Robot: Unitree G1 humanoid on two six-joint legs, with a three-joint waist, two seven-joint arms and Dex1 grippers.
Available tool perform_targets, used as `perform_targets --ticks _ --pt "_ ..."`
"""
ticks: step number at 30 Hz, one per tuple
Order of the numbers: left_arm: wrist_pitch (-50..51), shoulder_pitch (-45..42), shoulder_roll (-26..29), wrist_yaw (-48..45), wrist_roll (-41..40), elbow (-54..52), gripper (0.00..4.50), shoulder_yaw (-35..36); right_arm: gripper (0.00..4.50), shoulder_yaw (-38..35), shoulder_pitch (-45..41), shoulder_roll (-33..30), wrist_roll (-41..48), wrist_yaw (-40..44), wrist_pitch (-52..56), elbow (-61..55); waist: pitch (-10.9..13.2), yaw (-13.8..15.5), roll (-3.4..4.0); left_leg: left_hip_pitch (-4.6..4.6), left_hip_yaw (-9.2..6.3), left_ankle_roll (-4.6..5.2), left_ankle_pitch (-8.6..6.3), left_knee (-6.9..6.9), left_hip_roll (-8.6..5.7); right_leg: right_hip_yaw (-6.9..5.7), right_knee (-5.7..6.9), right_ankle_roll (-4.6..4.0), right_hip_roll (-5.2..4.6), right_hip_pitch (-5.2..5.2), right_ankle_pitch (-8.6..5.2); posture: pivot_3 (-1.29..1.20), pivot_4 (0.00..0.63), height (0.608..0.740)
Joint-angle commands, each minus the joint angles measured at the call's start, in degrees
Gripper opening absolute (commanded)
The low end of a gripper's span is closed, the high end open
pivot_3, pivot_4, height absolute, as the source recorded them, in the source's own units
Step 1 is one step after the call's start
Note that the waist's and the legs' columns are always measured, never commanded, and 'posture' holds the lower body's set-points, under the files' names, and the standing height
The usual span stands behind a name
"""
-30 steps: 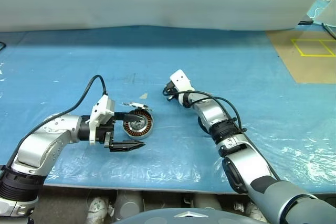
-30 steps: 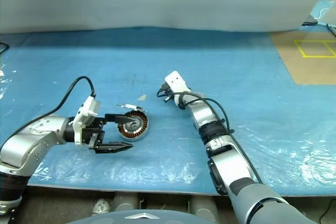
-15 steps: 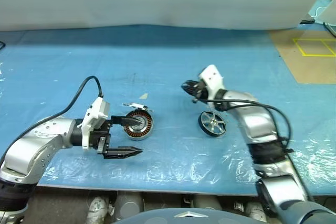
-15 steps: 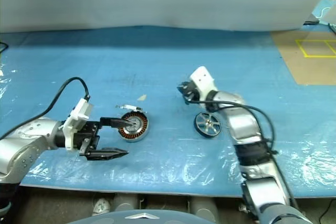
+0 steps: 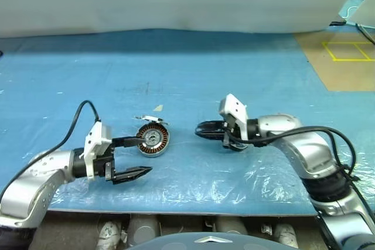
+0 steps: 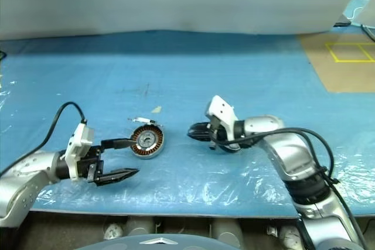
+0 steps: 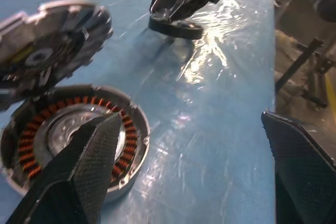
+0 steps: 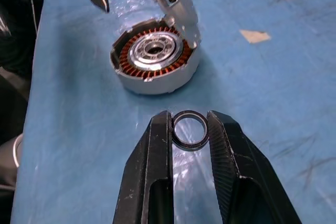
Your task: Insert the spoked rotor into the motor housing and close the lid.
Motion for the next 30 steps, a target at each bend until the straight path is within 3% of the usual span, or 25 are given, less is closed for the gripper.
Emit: perform_targets --ticks 1,9,30 --pt "-1.68 1.43 -0.68 2.55 -0.28 -0.51 4.50 4.59 0.56 2.24 -2.84 1.95 -0.38 -0.11 -1.61 2.71 0.00 0.24 0.00 -0.03 0.00 0.00 0.00 -0.01 0.00 -0.03 -0.01 -0.01 0.00 0.00 0.00 0.00 0.150 0.740" --pt "-5.34 3.89 -1.03 5.25 0.99 1.48 4.50 10.67 0.56 10.24 -9.50 6.55 -3.08 3.41 -3.35 13.18 -0.01 0.19 -0.03 -0.05 -0.01 0.01 0.00 0.07 0.00 -0.02 0.05 -0.01 -0.01 0.00 0.01 0.00 0.150 0.740" --pt "-4.73 -0.36 -1.23 4.41 1.64 3.64 4.50 6.92 0.56 15.06 -11.62 19.11 -11.11 -4.67 -8.62 18.42 -0.05 -0.03 -0.10 -0.05 -0.01 -0.03 0.01 0.12 -0.01 0.00 0.13 -0.02 -0.01 -0.01 0.02 0.00 0.150 0.740"
